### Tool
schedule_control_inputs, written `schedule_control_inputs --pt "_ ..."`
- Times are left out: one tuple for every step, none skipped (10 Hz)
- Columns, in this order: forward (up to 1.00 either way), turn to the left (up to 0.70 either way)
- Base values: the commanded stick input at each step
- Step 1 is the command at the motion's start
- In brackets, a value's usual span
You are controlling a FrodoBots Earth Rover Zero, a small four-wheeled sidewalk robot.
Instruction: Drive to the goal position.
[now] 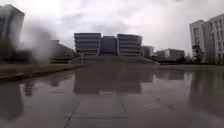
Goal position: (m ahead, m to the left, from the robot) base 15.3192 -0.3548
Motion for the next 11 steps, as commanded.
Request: schedule_control_inputs --pt "0.70 0.00" --pt "0.70 0.00" --pt "0.70 0.00" --pt "0.70 0.00" --pt "0.70 0.00" --pt "0.70 0.00" --pt "0.70 0.00" --pt "0.70 0.00" --pt "0.70 0.00" --pt "0.70 0.00" --pt "0.70 0.00"
